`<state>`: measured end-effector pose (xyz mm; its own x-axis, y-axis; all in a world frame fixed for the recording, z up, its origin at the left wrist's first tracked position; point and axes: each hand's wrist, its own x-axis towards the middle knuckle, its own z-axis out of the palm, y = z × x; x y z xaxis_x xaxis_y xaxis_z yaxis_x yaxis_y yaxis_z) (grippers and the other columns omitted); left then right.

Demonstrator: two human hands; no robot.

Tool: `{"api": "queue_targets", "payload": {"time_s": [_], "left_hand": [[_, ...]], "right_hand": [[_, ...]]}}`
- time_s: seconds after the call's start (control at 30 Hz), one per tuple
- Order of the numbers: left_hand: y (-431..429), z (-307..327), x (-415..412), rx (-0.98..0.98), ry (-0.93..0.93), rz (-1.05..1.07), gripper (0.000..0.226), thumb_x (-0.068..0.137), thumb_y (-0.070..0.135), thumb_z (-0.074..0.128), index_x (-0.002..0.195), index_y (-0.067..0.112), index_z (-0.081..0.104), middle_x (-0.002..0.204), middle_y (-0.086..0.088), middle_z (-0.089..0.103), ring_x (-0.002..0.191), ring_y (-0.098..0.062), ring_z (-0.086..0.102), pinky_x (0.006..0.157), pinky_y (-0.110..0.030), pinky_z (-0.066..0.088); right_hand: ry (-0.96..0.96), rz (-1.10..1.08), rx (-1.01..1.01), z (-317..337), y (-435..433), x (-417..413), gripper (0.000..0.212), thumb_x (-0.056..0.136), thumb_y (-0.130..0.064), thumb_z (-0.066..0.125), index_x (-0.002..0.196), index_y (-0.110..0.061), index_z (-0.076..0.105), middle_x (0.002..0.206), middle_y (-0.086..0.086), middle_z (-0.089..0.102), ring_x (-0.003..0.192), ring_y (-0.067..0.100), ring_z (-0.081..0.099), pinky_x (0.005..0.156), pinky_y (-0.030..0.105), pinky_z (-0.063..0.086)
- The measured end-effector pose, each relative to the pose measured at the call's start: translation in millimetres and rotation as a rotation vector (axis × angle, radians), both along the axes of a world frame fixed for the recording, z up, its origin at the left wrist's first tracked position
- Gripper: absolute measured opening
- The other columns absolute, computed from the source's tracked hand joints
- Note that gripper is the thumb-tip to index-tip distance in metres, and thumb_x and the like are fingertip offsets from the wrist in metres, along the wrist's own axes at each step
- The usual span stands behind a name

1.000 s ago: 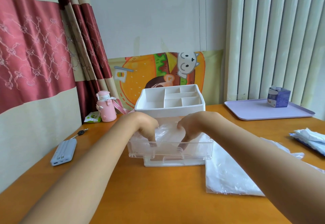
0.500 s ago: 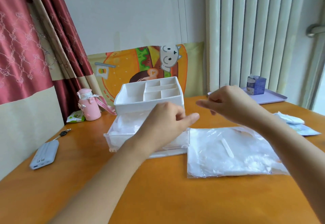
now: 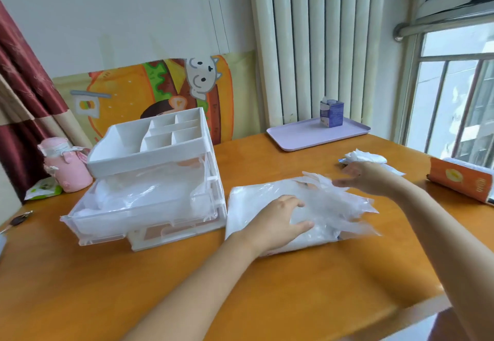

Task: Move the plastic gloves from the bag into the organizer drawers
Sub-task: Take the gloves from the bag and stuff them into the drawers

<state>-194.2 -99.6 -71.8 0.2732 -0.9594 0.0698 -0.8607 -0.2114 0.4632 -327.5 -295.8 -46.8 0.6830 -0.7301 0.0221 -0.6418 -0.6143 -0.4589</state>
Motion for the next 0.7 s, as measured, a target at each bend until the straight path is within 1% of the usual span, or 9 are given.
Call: {"api": "queue_targets", "payload": {"time_s": [0.03,0.13,0.23,0.33,0.4,0.5,0.53,0.6,0.7], "left_hand": [[-5.4,-6.1,4.0,0.034,0.0,0.027,0.059,0.095,0.046,0.053,0.145,0.02,0.039,0.155,0.004,0.028,0.142,-0.01,0.025,0.113,-0.023,0.02],[-19.7,-24.9,13.4,0.131,-0.037,0.115,0.073,0.095,0.055,0.044,0.154,0.021,0.018,0.162,0.001,0.008,0.149,-0.014,0.004,0.12,-0.038,0.004],[-30.3,-40.8,18.3,0.192,-0.084,0.177,0.076,0.094,0.063,0.036,0.155,0.024,0.011,0.162,0.002,0.0,0.149,-0.018,-0.006,0.118,-0.045,-0.006],[-35.7,-48.3,23.0,0.201,-0.101,0.192,0.075,0.094,0.063,0.035,0.155,0.026,0.011,0.162,0.004,0.0,0.149,-0.017,-0.007,0.118,-0.046,-0.007],[-38.0,-51.0,26.5,0.193,-0.106,0.196,0.074,0.094,0.063,0.036,0.154,0.027,0.013,0.162,0.004,0.001,0.149,-0.016,-0.006,0.118,-0.046,-0.006],[-39.8,-53.4,27.8,0.186,-0.126,0.203,0.072,0.094,0.062,0.035,0.154,0.028,0.014,0.162,0.004,0.003,0.149,-0.016,-0.004,0.118,-0.046,-0.005],[-39.8,-54.2,27.6,0.183,-0.129,0.204,0.072,0.094,0.062,0.035,0.154,0.028,0.014,0.162,0.004,0.003,0.149,-0.016,-0.004,0.118,-0.045,-0.005],[-40.0,-56.1,28.6,0.171,-0.128,0.207,0.07,0.095,0.061,0.035,0.154,0.028,0.015,0.162,0.004,0.004,0.149,-0.016,-0.004,0.118,-0.045,-0.005],[-41.0,-58.5,30.1,0.157,-0.12,0.214,0.069,0.095,0.061,0.035,0.153,0.029,0.016,0.162,0.005,0.004,0.149,-0.015,-0.004,0.119,-0.044,-0.005]], "right_hand": [[0.023,0.023,0.013,-2.7,-2.3,0.2,0.035,0.082,-0.051,0.065,0.096,-0.019,0.06,0.101,-0.001,0.058,0.099,0.02,0.052,0.069,0.021,0.037],[0.063,0.072,0.081,-9.0,-7.2,7.2,0.084,0.068,-0.064,0.069,0.136,-0.02,0.046,0.138,-0.002,0.047,0.126,0.019,0.045,0.098,0.028,0.039],[0.085,0.083,0.132,-23.5,-11.9,19.2,0.107,0.055,-0.067,0.076,0.143,-0.023,0.033,0.143,-0.001,0.042,0.125,0.021,0.046,0.1,0.034,0.042],[0.081,0.078,0.138,-40.8,-16.5,27.0,0.096,0.07,-0.041,0.082,0.145,-0.018,0.026,0.139,0.006,0.043,0.11,0.022,0.053,0.079,0.027,0.049],[-0.011,0.035,0.09,-46.3,-22.2,30.3,0.074,0.076,-0.024,0.078,0.137,-0.011,0.037,0.13,0.008,0.048,0.102,0.022,0.054,0.074,0.026,0.047],[-0.295,-0.123,0.028,-41.7,-28.0,31.5,0.015,0.081,-0.013,0.069,0.087,-0.003,0.06,0.086,0.009,0.059,0.071,0.018,0.049,0.057,0.029,0.036],[-0.384,-0.167,0.04,-40.0,-28.8,30.7,0.018,0.081,-0.012,0.068,0.074,0.001,0.058,0.071,0.009,0.053,0.061,0.017,0.043,0.052,0.031,0.03],[-0.557,-0.205,0.106,-39.3,-30.6,27.8,0.027,0.079,-0.015,0.069,0.07,0.008,0.057,0.061,0.01,0.047,0.055,0.019,0.038,0.05,0.03,0.026],[-0.793,-0.137,0.356,-33.6,-25.6,20.4,0.021,0.082,-0.027,0.072,0.08,-0.006,0.073,0.071,0.006,0.067,0.061,0.022,0.056,0.06,0.031,0.043]]}}
